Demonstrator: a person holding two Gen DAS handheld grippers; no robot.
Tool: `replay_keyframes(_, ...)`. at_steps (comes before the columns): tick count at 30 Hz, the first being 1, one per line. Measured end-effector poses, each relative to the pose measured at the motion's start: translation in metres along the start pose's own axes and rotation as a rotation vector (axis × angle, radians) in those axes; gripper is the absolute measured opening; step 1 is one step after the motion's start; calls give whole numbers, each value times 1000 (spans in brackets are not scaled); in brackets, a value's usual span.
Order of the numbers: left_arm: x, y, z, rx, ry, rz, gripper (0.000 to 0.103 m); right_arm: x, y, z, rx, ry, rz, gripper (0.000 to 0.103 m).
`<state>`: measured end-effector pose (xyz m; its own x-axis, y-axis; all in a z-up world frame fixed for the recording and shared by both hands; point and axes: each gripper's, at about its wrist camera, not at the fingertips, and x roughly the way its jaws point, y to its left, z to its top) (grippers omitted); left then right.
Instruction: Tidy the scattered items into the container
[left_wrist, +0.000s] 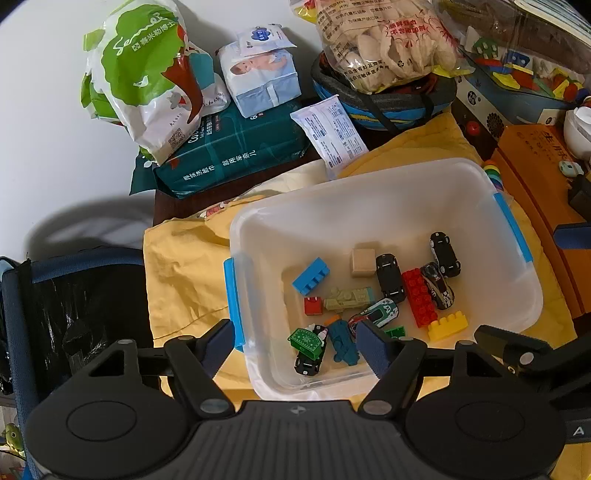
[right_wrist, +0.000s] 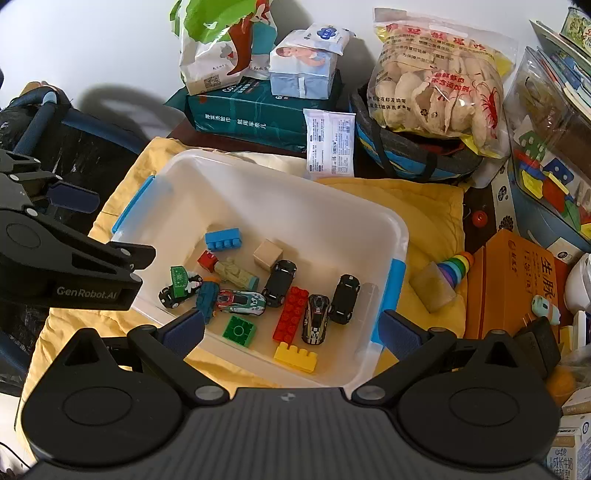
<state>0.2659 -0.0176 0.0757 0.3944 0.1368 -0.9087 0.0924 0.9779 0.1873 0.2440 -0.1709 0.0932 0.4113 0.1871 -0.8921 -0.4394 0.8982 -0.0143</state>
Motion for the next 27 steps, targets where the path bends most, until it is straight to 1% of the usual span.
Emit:
replay_keyframes(4,-1,0,0,-3,-12,-8,76,1,-1,-1,4,2,1,103)
replay_keyframes(6,0,0,1,-4,-13,1,76,3,-1,-2,6,5,1,103)
replay_keyframes(9,2,0,3,-17,4,4,76,5,-2,-4,5,12,0,103)
replay_keyframes(11,3,1,3,-28,8,-7,76,5,-2,-5,5,13,-2,103)
replay_keyframes(15,5,-1,1,-15,8,-7,76,5,-3,-5,9,14,-3,103)
replay_keyframes(27,5,-2,1,-22,7,2,76,7,-3,-5,6,17,-1,103)
